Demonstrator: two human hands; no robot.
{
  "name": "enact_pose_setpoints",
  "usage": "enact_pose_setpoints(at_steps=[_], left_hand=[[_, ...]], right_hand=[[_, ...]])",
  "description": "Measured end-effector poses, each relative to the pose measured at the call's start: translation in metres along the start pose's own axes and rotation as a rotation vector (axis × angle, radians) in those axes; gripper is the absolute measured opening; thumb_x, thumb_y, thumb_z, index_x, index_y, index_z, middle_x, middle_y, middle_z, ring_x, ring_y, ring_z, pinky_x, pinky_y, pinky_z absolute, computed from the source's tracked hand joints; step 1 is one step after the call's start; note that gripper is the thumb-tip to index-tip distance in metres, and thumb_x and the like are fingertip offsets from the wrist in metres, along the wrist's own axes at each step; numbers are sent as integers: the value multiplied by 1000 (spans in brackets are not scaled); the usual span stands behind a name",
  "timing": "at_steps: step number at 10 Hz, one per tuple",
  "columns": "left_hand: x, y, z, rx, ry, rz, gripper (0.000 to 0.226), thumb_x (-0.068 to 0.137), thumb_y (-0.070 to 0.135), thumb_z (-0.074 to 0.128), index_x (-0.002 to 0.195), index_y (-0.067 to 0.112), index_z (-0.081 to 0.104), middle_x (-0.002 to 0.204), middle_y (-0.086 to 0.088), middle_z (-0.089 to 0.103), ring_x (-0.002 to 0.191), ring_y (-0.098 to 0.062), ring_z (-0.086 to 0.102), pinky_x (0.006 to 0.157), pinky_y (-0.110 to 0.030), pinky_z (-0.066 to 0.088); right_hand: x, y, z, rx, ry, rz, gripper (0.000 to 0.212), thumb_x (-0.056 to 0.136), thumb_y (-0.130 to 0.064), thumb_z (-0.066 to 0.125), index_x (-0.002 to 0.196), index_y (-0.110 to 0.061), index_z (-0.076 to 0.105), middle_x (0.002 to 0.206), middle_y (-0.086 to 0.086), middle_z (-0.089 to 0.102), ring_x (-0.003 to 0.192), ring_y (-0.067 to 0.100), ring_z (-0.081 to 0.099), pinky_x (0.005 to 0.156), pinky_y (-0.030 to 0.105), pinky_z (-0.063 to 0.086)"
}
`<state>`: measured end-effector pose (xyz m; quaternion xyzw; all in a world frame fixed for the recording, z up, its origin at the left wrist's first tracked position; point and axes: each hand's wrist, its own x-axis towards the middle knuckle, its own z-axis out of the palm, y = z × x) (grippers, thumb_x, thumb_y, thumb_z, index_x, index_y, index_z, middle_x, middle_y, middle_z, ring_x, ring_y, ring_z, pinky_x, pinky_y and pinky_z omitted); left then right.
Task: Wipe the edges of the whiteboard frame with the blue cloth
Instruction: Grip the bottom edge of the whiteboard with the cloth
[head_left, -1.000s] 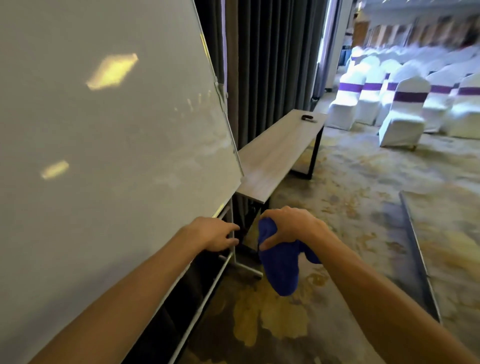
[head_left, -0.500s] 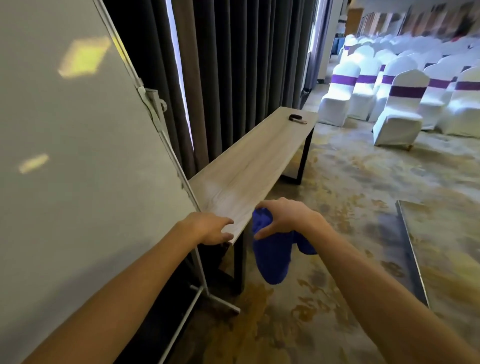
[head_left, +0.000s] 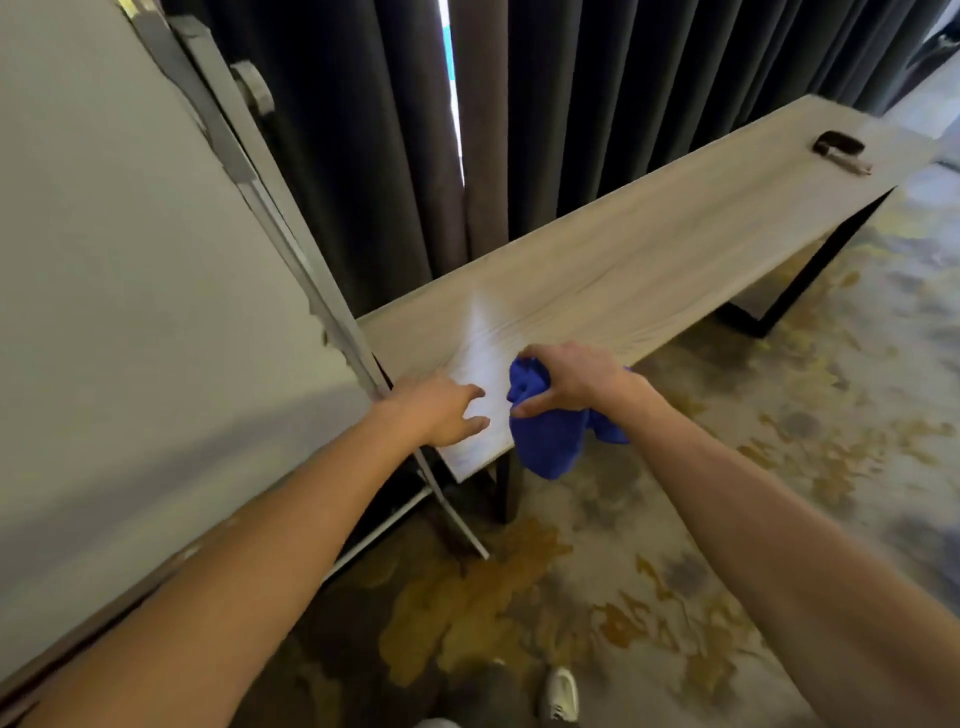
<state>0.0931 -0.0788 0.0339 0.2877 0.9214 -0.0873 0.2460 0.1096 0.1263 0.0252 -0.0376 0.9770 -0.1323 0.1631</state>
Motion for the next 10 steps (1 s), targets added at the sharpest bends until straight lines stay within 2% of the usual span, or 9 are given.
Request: enact_pose_setpoints(at_steps=[1, 2, 4, 6, 7, 9, 10], left_hand=[[28, 1, 9, 42, 63, -27, 63, 99, 62, 34, 154, 32, 33, 136, -10, 61, 121, -31, 58, 95, -44, 45], [58, -4, 21, 30, 107, -61, 60, 99, 59, 34, 151, 29, 38, 134, -9, 61, 121, -32, 56, 100, -47, 41], [104, -22, 36, -21, 65, -108, 59, 100, 55, 35, 153, 28, 35, 138, -9, 57, 126, -31, 53, 104, -46, 41], [128, -30, 49, -146, -13, -178, 58, 100, 51, 40, 153, 28, 35, 146, -10, 50, 134, -31, 46, 108, -47, 34], [137, -32, 50, -198, -83, -230, 59, 100, 51, 39, 155, 29, 32, 150, -9, 46, 137, -31, 42, 110, -48, 33], [139, -28, 29, -272, -217, -308, 59, 101, 53, 36, 156, 33, 30, 153, -8, 45, 137, -30, 44, 109, -47, 35], [139, -29, 0, -305, -211, -366, 59, 100, 56, 37, 154, 34, 34, 150, -5, 49, 133, -28, 49, 102, -44, 40]], right_hand=[[39, 13, 9, -22, -17, -53, 83, 67, -69, 70, 136, -30, 44, 121, 3, 63, 106, 28, 59, 84, 41, 49], [77, 25, 18, -42, -26, -70, 82, 69, -67, 69, 137, -31, 43, 120, 4, 63, 106, 29, 60, 81, 39, 48], [142, 33, 37, -70, -27, -124, 76, 72, -65, 68, 135, -31, 42, 112, 5, 63, 100, 30, 61, 69, 35, 37], [185, 37, 65, -44, -90, -163, 82, 74, -59, 72, 142, -28, 37, 118, 13, 55, 109, 35, 56, 71, 38, 37], [197, 43, 75, -49, -143, -210, 78, 80, -53, 70, 144, -27, 35, 121, 14, 52, 112, 34, 54, 74, 40, 41], [206, 46, 49, -193, -334, -297, 73, 85, -65, 56, 145, -29, 35, 128, 13, 52, 117, 34, 54, 89, 44, 44], [210, 38, 14, -247, -318, -334, 69, 85, -68, 51, 144, -32, 39, 135, 8, 53, 121, 29, 54, 91, 39, 42]])
